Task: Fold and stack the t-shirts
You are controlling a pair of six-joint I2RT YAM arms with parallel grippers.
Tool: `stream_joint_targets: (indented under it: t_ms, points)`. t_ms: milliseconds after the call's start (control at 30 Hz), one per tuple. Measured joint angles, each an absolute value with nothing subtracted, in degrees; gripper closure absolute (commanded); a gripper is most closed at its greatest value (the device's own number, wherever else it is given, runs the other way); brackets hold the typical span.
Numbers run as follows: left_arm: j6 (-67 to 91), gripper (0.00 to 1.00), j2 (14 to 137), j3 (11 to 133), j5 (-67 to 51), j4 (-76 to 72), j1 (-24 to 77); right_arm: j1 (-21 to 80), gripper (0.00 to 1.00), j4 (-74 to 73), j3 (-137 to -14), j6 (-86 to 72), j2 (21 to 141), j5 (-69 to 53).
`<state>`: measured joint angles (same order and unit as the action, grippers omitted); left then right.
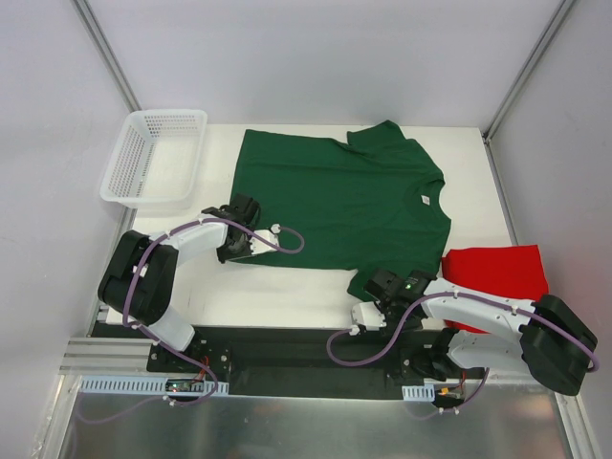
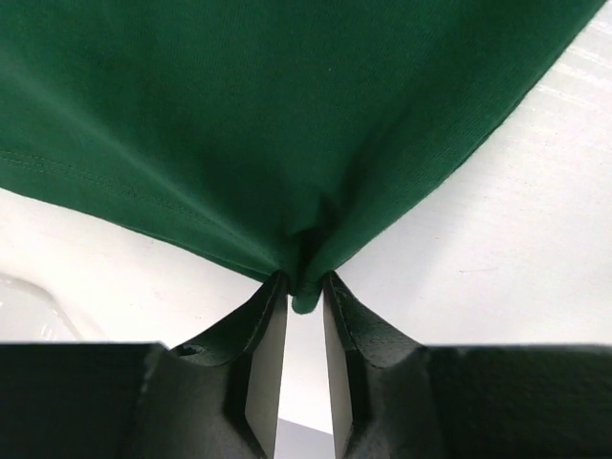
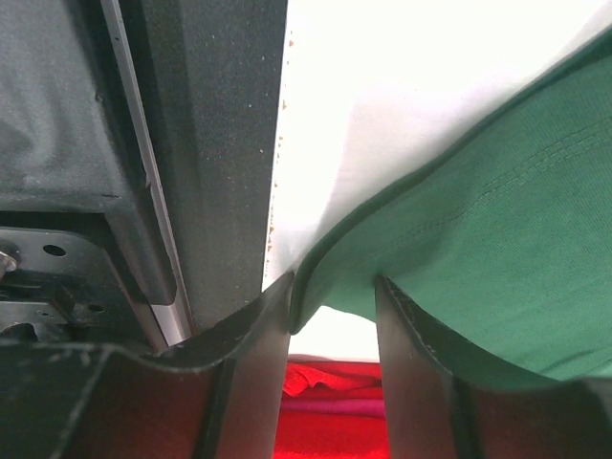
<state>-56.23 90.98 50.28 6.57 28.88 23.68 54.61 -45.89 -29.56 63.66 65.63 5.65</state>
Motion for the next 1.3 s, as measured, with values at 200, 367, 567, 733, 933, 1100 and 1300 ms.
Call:
stream_joint_targets:
  t_ms: [200, 367, 567, 733, 933, 1100, 1300]
  points:
    - [-56.05, 0.95, 91.07, 50.28, 6.61, 28.73, 23.68, 54.61, 0.75, -45.95, -29.56, 63.44, 65.58, 5.72]
    - [-55.88, 1.00, 91.18, 50.28, 6.63, 28.71, 23.68, 54.61, 0.94, -45.91, -29.56, 63.20, 65.54, 5.98]
    - [-55.86, 1.00, 91.11, 49.91, 6.68, 28.58, 23.73, 54.61, 0.99, -45.84, -29.56, 62.98, 65.49, 6.63]
    - [-55.68, 1.00, 90.32, 49.45, 6.94, 28.49, 24.08, 54.61, 0.99, -45.87, -29.56, 62.89, 65.41, 6.90]
    - [-55.42, 1.00, 88.20, 48.73, 7.62, 28.75, 24.82, 54.61, 0.99, -46.50, -29.74, 62.52, 64.40, 6.87]
    - [-55.05, 1.00, 85.12, 48.47, 8.03, 29.04, 25.10, 54.61, 0.99, -49.21, -32.38, 61.78, 62.28, 6.68]
    - [-54.87, 1.00, 83.48, 48.14, 8.10, 29.28, 25.17, 54.59, 0.99, -52.88, -38.28, 60.36, 56.62, 7.49]
